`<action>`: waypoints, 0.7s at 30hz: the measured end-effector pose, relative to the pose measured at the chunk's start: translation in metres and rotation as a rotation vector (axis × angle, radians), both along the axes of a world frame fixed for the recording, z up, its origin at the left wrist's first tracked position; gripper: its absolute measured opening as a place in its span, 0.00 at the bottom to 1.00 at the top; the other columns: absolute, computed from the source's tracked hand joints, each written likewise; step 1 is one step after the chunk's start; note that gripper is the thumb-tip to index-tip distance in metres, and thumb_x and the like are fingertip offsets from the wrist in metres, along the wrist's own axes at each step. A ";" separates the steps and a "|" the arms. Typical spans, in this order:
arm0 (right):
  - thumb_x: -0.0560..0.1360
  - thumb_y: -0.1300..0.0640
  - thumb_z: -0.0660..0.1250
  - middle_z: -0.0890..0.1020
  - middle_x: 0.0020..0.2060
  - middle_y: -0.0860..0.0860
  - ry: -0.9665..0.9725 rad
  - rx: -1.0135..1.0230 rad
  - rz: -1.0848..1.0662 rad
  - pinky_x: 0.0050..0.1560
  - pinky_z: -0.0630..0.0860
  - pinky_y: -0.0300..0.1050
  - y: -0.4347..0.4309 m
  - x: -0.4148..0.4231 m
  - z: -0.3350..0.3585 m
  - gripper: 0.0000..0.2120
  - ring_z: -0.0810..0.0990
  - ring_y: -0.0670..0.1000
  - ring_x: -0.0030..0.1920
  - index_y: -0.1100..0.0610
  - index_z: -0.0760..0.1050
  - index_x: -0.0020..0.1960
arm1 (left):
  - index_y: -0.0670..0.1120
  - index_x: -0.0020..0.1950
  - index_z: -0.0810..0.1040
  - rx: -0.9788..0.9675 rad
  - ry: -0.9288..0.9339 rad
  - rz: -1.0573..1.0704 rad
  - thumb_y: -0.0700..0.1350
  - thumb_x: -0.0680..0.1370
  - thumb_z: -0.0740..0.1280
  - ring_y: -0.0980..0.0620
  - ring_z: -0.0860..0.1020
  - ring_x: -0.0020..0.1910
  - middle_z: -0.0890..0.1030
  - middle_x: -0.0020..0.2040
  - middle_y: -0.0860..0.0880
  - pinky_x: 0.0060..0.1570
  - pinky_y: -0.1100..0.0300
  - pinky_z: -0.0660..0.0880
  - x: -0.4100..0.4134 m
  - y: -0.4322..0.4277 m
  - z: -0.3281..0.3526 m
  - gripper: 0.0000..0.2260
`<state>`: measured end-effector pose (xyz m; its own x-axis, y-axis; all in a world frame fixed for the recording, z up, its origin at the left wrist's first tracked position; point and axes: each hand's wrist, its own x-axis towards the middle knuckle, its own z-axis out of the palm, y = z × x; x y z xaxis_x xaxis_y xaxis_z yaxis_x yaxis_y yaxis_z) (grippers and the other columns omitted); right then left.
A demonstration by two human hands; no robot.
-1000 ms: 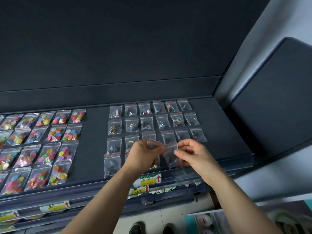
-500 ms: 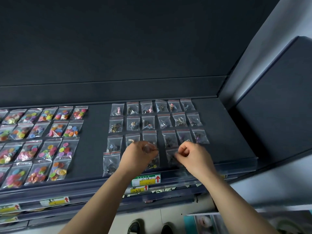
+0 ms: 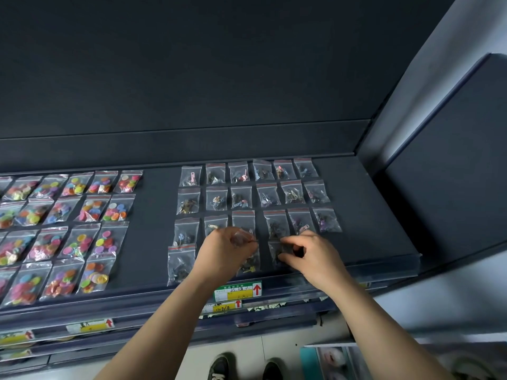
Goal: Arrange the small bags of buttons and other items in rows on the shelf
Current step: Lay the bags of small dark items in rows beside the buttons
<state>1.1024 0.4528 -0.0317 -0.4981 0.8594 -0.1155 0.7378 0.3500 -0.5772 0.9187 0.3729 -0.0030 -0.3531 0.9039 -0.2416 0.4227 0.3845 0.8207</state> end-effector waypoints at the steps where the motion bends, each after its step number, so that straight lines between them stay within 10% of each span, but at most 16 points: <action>1: 0.73 0.45 0.70 0.72 0.43 0.41 0.001 0.003 0.000 0.35 0.63 0.30 0.000 -0.001 0.000 0.19 0.72 0.42 0.42 0.45 0.77 0.62 | 0.52 0.42 0.81 0.001 -0.056 0.019 0.44 0.74 0.72 0.59 0.77 0.26 0.83 0.35 0.53 0.30 0.62 0.76 0.000 0.000 0.000 0.03; 9: 0.71 0.51 0.73 0.78 0.41 0.43 0.235 -0.061 -0.090 0.40 0.69 0.32 -0.001 0.009 0.009 0.13 0.75 0.40 0.38 0.47 0.81 0.56 | 0.36 0.55 0.78 0.041 -0.940 0.232 0.41 0.79 0.64 0.44 0.82 0.46 0.83 0.49 0.39 0.54 0.48 0.78 -0.002 0.001 0.004 0.10; 21: 0.73 0.59 0.72 0.83 0.33 0.47 0.673 -0.545 -0.151 0.42 0.77 0.37 -0.009 0.012 0.049 0.01 0.81 0.45 0.36 0.54 0.82 0.43 | 0.38 0.59 0.78 0.082 -1.056 -0.060 0.44 0.79 0.60 0.46 0.80 0.52 0.82 0.52 0.42 0.60 0.50 0.74 0.037 0.011 0.016 0.14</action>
